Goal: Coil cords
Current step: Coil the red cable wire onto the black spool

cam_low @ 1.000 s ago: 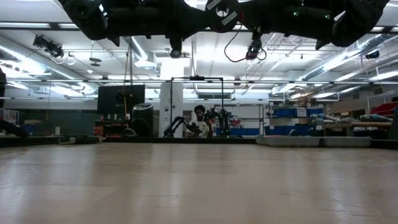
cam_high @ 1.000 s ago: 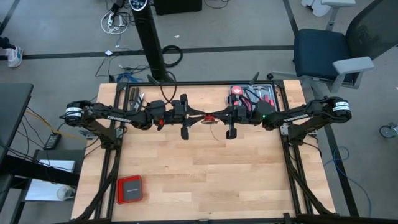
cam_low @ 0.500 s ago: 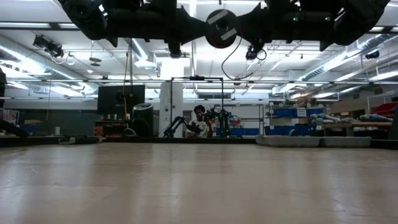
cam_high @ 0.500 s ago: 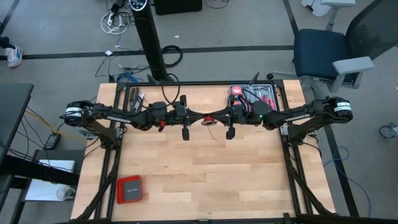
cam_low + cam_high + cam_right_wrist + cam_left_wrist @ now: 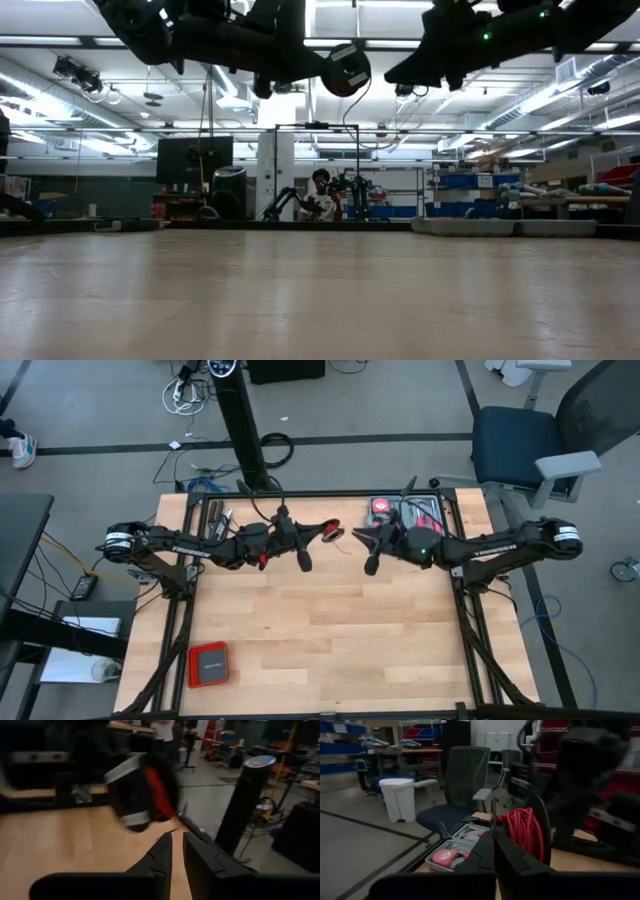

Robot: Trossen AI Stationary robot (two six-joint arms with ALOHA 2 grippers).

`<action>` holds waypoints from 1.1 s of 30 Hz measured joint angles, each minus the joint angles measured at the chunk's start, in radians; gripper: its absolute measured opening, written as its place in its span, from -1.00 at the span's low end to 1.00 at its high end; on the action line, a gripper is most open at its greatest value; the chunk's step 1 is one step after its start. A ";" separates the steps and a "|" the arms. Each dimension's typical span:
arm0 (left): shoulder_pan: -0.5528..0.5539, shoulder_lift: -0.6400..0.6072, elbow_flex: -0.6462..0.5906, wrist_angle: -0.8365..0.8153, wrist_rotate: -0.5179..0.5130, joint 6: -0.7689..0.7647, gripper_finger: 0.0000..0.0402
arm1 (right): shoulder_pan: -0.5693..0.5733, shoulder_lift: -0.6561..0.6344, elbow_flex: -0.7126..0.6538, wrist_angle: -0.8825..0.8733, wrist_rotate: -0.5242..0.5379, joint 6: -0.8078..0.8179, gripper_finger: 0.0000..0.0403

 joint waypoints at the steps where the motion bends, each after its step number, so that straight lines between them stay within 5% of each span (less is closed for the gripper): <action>1: 0.000 0.000 0.000 0.000 -0.011 -0.007 -1.00 | 0.009 0.008 0.000 0.001 0.000 0.000 -0.78; 12: 0.000 0.000 0.000 0.001 -0.020 -0.052 -1.00 | 0.041 0.043 0.000 -0.186 -0.019 0.094 -0.68; 33: 0.000 0.000 -0.001 0.035 -0.019 -0.137 -1.00 | 0.131 0.055 0.000 -0.265 0.046 -0.127 -0.55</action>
